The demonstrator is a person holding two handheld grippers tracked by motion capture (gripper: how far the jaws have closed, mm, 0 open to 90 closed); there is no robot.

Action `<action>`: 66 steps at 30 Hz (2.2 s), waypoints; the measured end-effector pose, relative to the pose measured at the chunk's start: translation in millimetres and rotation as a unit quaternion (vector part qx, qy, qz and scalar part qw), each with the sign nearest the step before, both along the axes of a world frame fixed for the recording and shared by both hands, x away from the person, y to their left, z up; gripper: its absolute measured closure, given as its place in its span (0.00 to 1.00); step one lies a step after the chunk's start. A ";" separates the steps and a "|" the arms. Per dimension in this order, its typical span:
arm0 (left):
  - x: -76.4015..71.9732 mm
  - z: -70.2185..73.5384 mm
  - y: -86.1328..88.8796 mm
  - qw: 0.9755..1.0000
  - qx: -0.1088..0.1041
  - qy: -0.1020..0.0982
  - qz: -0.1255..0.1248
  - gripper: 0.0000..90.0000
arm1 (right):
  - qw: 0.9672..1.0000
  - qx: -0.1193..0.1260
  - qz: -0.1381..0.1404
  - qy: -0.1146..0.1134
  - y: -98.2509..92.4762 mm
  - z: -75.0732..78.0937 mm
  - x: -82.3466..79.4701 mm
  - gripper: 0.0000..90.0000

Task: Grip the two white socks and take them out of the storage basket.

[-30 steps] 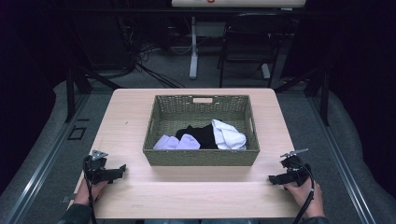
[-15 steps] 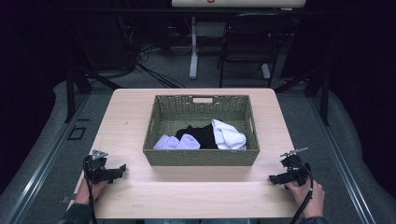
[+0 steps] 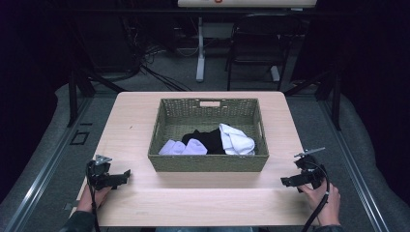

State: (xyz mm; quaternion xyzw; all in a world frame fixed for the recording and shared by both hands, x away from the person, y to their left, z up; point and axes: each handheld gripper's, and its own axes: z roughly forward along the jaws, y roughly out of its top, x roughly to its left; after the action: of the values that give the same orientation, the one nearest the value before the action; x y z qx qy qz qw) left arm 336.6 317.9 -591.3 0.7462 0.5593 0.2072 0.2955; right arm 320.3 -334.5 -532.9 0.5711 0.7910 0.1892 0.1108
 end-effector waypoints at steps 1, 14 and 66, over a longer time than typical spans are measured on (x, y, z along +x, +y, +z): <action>0.0 0.0 0.0 1.000 0.000 0.000 0.000 0.00 | 1.000 0.000 0.006 -0.005 0.6 2.9 -0.2 0.00; -0.5 0.0 0.2 1.000 0.001 0.000 0.001 0.00 | 0.998 0.030 0.043 -0.043 13.1 53.7 1.8 0.00; -0.8 0.1 0.2 1.000 0.000 0.001 0.002 0.00 | 0.986 0.024 0.165 -0.032 153.1 129.0 124.9 0.11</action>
State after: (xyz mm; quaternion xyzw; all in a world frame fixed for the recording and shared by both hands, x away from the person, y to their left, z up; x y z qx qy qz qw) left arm 335.8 318.1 -591.2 0.7454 0.5608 0.2069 0.2951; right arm 445.2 -181.4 -403.9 0.4292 0.8656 0.2419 0.0899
